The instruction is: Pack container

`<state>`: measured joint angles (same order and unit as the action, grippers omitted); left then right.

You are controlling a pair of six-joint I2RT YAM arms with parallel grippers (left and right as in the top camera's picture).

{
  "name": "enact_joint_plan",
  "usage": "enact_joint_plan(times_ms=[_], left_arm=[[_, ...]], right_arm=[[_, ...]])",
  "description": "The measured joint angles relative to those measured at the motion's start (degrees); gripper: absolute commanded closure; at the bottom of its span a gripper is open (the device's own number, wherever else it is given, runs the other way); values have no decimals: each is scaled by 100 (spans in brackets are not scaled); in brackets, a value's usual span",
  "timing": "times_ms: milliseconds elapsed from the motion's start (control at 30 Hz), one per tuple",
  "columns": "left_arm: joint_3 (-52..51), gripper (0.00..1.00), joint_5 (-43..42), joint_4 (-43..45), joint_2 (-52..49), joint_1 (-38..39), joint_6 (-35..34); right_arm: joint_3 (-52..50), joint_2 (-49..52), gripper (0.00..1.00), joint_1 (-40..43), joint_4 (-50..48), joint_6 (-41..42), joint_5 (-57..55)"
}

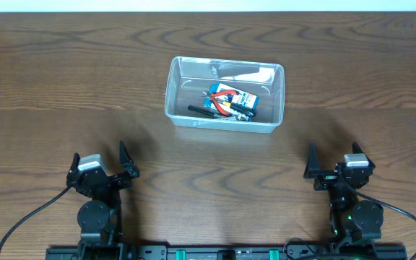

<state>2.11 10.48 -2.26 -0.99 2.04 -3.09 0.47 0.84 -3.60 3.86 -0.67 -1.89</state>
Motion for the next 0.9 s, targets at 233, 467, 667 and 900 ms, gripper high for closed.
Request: enact_joint_plan(times_ms=[233,467,667,900], left_arm=[[0,2,0,0,0,0,208],[0,2,0,0,0,0,236],[0,2,2,0,0,0,295],[0,2,0,0,0,0,295]], right_arm=[[0,0,1,0,0,0,0],[0,0,1,0,2,0,2],[0,0,1,0,0,0,0],[0,0,1,0,0,0,2]])
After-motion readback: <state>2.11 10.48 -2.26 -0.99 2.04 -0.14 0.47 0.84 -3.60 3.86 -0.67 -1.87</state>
